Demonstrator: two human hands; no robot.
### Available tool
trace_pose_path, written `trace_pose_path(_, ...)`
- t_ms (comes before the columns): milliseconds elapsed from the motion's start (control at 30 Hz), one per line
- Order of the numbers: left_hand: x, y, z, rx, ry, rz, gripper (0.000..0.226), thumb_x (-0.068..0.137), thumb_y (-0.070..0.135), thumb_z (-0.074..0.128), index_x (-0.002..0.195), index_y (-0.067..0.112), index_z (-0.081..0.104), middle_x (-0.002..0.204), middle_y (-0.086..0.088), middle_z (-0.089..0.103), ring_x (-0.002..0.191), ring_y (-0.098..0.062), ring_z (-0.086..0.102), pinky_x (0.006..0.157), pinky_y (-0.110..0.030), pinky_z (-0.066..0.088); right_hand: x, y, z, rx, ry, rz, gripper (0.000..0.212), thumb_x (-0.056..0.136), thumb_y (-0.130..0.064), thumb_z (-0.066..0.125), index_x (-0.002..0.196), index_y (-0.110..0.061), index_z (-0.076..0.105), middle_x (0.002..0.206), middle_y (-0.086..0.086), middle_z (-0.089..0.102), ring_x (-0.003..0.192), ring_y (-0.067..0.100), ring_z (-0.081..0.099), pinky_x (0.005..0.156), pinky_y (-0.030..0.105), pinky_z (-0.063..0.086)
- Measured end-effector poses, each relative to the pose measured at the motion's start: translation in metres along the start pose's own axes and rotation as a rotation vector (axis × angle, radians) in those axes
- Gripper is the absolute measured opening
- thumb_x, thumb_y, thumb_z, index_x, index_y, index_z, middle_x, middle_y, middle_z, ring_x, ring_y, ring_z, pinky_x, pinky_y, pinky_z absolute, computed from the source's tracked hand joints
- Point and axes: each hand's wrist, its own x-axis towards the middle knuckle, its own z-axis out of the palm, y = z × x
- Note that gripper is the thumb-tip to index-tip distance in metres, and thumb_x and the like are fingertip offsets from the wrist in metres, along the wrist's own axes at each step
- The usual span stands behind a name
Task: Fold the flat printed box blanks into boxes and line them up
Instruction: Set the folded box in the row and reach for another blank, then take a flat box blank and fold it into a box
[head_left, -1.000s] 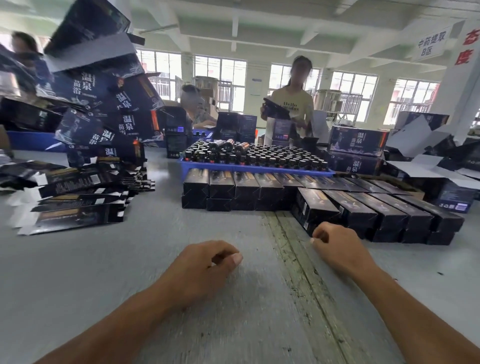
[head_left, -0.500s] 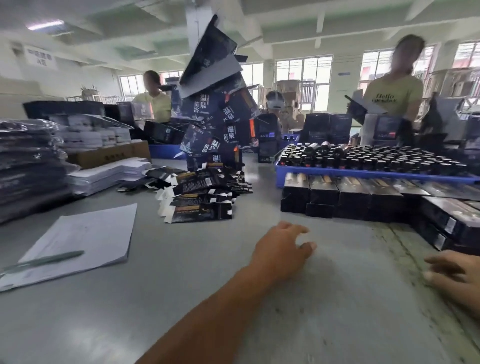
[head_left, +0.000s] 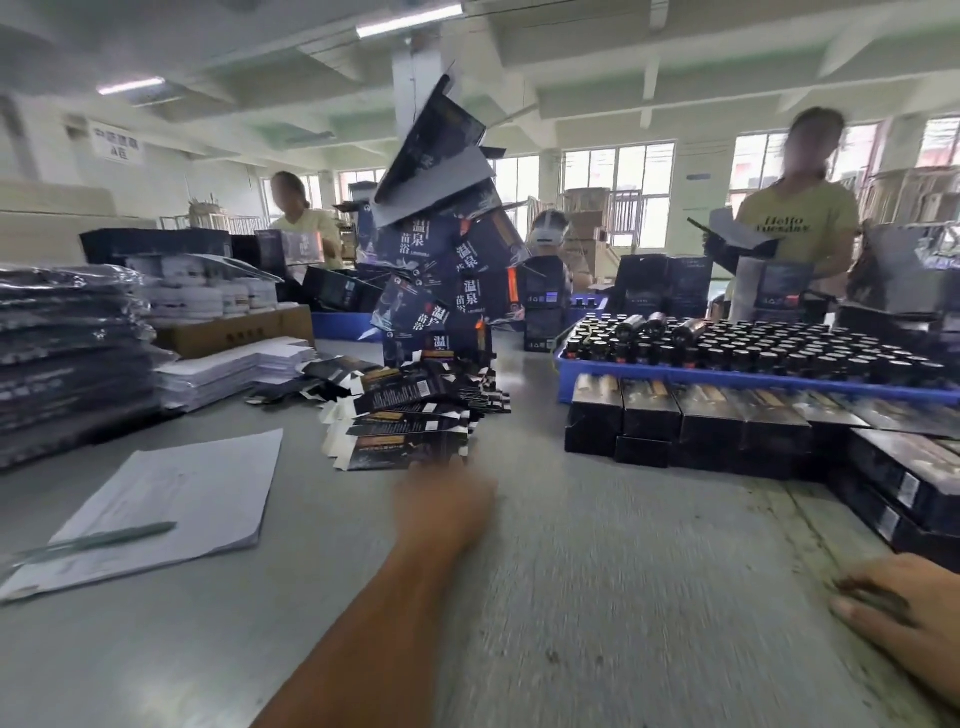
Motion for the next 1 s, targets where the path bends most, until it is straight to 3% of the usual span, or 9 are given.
trace_pose_path(200, 0.010, 0.000, -0.005, 0.000, -0.025, -0.014, 0.084, 0.093, 0.072, 0.027, 0.160, 0.026, 0.006, 0.168, -0.008, -0.006, 0.154, -0.029, -0.007, 0.121, -0.055, 0.003, 0.000, -0.004, -0.002, 0.064, -0.051, 0.040, 0.051, 0.061, -0.028, 0.094, 0.065, -0.067, 0.061, 0.079, -0.021, 0.060, 0.071, 0.013, 0.065, 0.070, 0.040, 0.055)
trace_pose_path(333, 0.015, -0.002, -0.010, 0.070, -0.084, 0.017, 0.080, 0.095, 0.071, 0.022, 0.159, 0.022, 0.020, 0.167, -0.009, 0.013, 0.154, -0.029, 0.004, 0.121, -0.055, 0.006, -0.007, -0.012, -0.015, 0.107, -0.018, -0.015, 0.030, 0.058, -0.079, 0.074, 0.078, -0.082, 0.051, 0.085, -0.025, 0.060, 0.078, 0.002, 0.063, 0.079, 0.030, 0.052)
trace_pose_path(367, 0.010, 0.001, -0.010, 0.121, -0.058, 0.050, 0.075, 0.097, 0.068, 0.022, 0.155, 0.021, 0.031, 0.163, -0.010, 0.025, 0.152, -0.030, 0.014, 0.120, -0.054, 0.011, -0.010, -0.015, -0.017, 0.094, -0.018, -0.023, 0.019, 0.064, -0.073, 0.075, 0.071, -0.074, 0.058, 0.086, -0.024, 0.059, 0.079, 0.003, 0.063, 0.079, 0.032, 0.053)
trace_pose_path(467, -0.017, 0.025, -0.011, 0.295, 0.044, 0.215, 0.057, 0.102, 0.058, 0.029, 0.137, 0.019, 0.053, 0.142, -0.010, 0.050, 0.133, -0.032, 0.043, 0.107, -0.049, 0.033, -0.014, -0.023, -0.018, 0.059, -0.044, 0.004, 0.030, 0.080, -0.046, 0.077, 0.073, -0.061, 0.052, 0.090, -0.023, 0.055, 0.083, 0.009, 0.061, 0.080, 0.036, 0.053)
trace_pose_path(600, -0.055, 0.073, -0.004, 0.224, 0.150, 0.578, 0.044, 0.100, 0.049, 0.043, 0.125, 0.019, 0.063, 0.124, -0.006, 0.060, 0.112, -0.027, 0.056, 0.088, -0.040, 0.047, -0.019, -0.033, -0.027, 0.006, -0.065, -0.005, 0.027, 0.085, -0.043, 0.073, 0.077, -0.057, 0.051, 0.094, -0.017, 0.056, 0.088, 0.010, 0.062, 0.085, 0.036, 0.052)
trace_pose_path(700, -0.063, 0.092, 0.000, 0.109, 0.062, 0.743, 0.057, 0.094, 0.058, 0.052, 0.141, 0.027, 0.051, 0.143, -0.006, 0.048, 0.130, -0.028, 0.044, 0.103, -0.043, 0.039, -0.019, -0.037, -0.031, -0.007, -0.072, -0.059, 0.022, 0.088, -0.047, 0.069, 0.084, -0.056, 0.050, 0.104, -0.016, 0.056, 0.096, 0.008, 0.060, 0.089, 0.029, 0.049)
trace_pose_path(833, -0.044, 0.077, -0.007, 0.109, -0.161, 0.554, 0.105, 0.076, 0.084, 0.054, 0.158, 0.035, 0.012, 0.168, -0.007, 0.003, 0.154, -0.030, 0.003, 0.122, -0.051, 0.007, -0.016, -0.039, -0.030, -0.053, -0.075, -0.114, 0.010, 0.093, -0.053, 0.059, 0.101, -0.052, 0.053, 0.113, -0.020, 0.051, 0.101, 0.002, 0.057, 0.091, 0.018, 0.045)
trace_pose_path(900, -0.036, 0.065, -0.011, 0.117, -0.232, 0.441, 0.119, 0.065, 0.094, 0.052, 0.158, 0.036, 0.005, 0.168, -0.008, 0.005, 0.154, -0.031, 0.006, 0.123, -0.052, 0.009, -0.016, -0.040, -0.030, -0.077, -0.078, -0.111, 0.013, 0.094, -0.053, 0.058, 0.106, -0.048, 0.059, 0.114, -0.019, 0.052, 0.101, 0.002, 0.057, 0.089, 0.019, 0.046)
trace_pose_path(1000, -0.031, 0.056, -0.013, 0.099, -0.260, 0.382, 0.120, 0.061, 0.096, 0.052, 0.157, 0.036, 0.011, 0.156, -0.006, 0.035, 0.140, -0.029, 0.036, 0.115, -0.048, 0.031, -0.017, -0.043, -0.032, -0.124, -0.082, -0.100, 0.014, 0.093, -0.053, 0.057, 0.105, -0.046, 0.061, 0.113, -0.021, 0.052, 0.096, 0.000, 0.057, 0.084, 0.017, 0.045)
